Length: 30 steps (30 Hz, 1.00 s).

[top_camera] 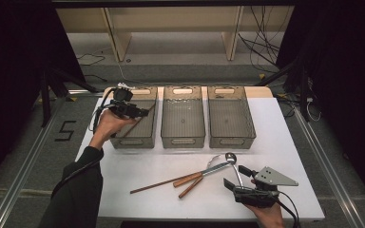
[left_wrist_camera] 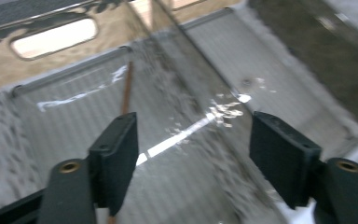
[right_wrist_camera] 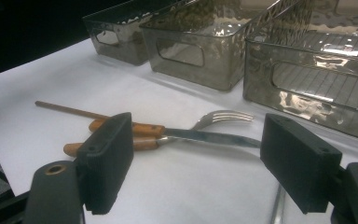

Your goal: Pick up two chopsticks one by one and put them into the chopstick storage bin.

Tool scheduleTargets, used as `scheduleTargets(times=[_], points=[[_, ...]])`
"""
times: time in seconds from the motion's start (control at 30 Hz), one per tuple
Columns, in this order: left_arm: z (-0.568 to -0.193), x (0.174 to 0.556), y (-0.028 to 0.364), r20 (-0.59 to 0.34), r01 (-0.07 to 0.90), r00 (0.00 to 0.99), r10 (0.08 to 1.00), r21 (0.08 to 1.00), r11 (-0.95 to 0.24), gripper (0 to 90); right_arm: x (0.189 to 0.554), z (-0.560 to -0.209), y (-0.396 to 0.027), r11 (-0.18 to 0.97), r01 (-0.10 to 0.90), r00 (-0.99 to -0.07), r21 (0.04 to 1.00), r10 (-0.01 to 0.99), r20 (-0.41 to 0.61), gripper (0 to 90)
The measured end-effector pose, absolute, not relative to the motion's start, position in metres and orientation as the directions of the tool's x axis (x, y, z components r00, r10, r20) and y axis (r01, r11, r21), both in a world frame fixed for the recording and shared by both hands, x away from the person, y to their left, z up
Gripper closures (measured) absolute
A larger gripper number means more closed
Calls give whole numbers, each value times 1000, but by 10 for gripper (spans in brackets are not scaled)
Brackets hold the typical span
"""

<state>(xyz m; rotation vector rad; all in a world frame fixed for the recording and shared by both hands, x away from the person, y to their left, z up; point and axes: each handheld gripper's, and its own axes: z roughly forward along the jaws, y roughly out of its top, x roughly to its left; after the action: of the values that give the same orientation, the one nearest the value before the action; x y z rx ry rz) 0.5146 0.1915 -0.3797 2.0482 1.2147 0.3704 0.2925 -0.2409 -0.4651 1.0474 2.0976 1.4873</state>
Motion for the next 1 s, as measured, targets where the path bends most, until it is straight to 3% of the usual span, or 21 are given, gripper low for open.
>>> scheduleTargets(times=[0.33,0.7,1.0], points=[[-376,452,171,-154,582,624,766,745,-325,235,292,-465,-241,171,360,-660,917,742,121,263],[-394,415,164,-172,539,659,732,786,-301,206,292,-465,-241,166,358,-660,919,741,123,262],[-411,394,150,-83,519,699,711,741,-425,191,290,-463,-240,169,348,-663,922,740,115,258]])
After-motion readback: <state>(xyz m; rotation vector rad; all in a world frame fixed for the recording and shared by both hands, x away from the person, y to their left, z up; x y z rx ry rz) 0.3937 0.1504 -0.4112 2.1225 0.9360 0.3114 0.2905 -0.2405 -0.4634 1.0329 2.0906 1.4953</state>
